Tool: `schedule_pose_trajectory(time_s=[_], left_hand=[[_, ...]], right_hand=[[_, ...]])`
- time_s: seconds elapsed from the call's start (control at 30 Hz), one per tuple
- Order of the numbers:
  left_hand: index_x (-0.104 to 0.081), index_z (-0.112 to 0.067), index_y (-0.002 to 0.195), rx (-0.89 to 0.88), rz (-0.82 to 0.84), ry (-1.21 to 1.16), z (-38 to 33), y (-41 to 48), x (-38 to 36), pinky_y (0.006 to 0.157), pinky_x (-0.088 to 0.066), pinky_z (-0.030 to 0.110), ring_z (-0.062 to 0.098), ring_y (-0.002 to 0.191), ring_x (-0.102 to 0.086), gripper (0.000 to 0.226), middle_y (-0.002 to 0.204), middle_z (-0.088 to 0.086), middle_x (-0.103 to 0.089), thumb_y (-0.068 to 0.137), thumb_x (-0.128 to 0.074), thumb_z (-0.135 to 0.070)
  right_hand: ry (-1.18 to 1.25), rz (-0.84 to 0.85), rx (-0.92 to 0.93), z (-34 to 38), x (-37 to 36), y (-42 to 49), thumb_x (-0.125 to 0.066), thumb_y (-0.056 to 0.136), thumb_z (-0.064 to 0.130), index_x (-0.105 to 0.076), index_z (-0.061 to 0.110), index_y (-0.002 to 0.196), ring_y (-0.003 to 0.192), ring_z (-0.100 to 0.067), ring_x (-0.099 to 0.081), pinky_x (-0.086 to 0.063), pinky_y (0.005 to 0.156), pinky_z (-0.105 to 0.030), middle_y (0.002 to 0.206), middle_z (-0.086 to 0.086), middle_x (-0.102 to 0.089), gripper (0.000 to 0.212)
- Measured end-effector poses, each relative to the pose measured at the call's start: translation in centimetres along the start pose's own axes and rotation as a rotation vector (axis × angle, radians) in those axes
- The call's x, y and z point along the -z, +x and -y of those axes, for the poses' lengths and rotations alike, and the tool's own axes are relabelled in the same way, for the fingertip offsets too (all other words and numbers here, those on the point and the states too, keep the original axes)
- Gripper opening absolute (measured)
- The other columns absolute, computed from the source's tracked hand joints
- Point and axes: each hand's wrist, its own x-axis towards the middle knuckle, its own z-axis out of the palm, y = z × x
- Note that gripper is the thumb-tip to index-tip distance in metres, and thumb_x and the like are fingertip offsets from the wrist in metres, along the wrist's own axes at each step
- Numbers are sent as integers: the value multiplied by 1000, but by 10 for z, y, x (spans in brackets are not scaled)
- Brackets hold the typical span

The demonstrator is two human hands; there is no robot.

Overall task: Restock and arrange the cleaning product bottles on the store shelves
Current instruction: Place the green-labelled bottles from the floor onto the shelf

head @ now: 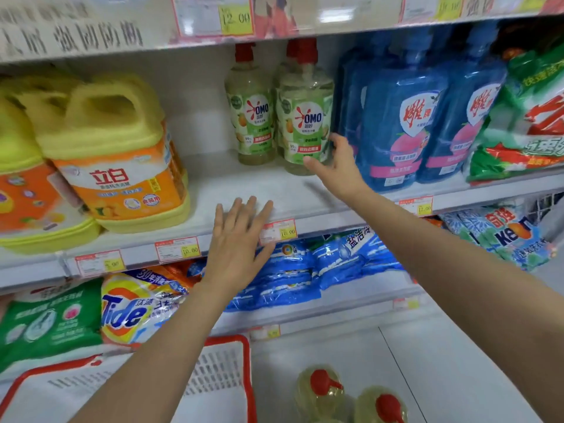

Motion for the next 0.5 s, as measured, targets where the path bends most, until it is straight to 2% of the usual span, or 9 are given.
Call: schedule_pose_trajectory(time_s=[0.07, 0.13, 0.17, 0.23, 0.3, 0.4, 0.5], left_hand=[[-27, -24, 154, -8, -25, 26, 3, 0, -6, 121, -4, 50, 35, 145, -29, 66, 156, 10, -35, 95, -32, -52], [-25, -25, 154, -33, -68, 57, -3, -2, -9, 120, -4, 50, 34, 144, -30, 65, 155, 9, -36, 96, -40, -49], [-24, -25, 154, -29, -85, 56, 6, 1, -13, 120, -5, 50, 34, 144, -30, 66, 156, 9, -36, 96, -46, -46], [-25, -25, 154, -25, -106, 54, 8, 4, -14, 120, -5, 51, 34, 144, -30, 70, 155, 8, -36, 93, -55, -43], [-27, -25, 154, -36, -126, 50, 5, 4, -15, 120, -5, 51, 34, 144, -31, 66, 155, 8, -37, 95, -48, -46], [-27, -24, 154, -26, -129, 72, 7, 5, -18, 119, -6, 51, 34, 144, -31, 63, 156, 9, -36, 96, -32, -50], [-25, -24, 155, -21, -132, 101, 8, 6, -21, 119, -8, 51, 34, 145, -30, 65, 157, 10, -34, 95, -30, -49]], right_hand=[[71, -13, -90, -1, -6, 22, -76, 73, 44, -8, 7, 152, 143, -26, -31, -29, 118, -41, 153, -11, -31, 110], [136, -4, -172, -8, -8, 34, -77, 70, 49, 1, 10, 153, 145, -27, -30, -28, 120, -45, 157, -9, -28, 121], [124, -11, -183, -15, -19, 51, -77, 68, 54, -2, 10, 153, 144, -28, -31, -29, 119, -46, 157, -9, -30, 122], [43, -68, -208, -25, -25, 65, -70, 51, 75, -22, 12, 148, 138, -32, -40, -36, 114, -50, 148, -11, -42, 126], [-64, -115, -205, -27, -23, 66, -65, 44, 84, -37, 10, 137, 129, -34, -48, -43, 107, -51, 136, -14, -51, 122], [-187, -145, -185, -12, -24, 60, -78, 58, 71, -39, 6, 131, 124, -33, -51, -45, 104, -50, 132, -15, -52, 105], [-115, -142, -158, -8, -26, 57, -85, 65, 55, -34, 4, 131, 124, -30, -54, -47, 103, -46, 135, -12, -55, 97]])
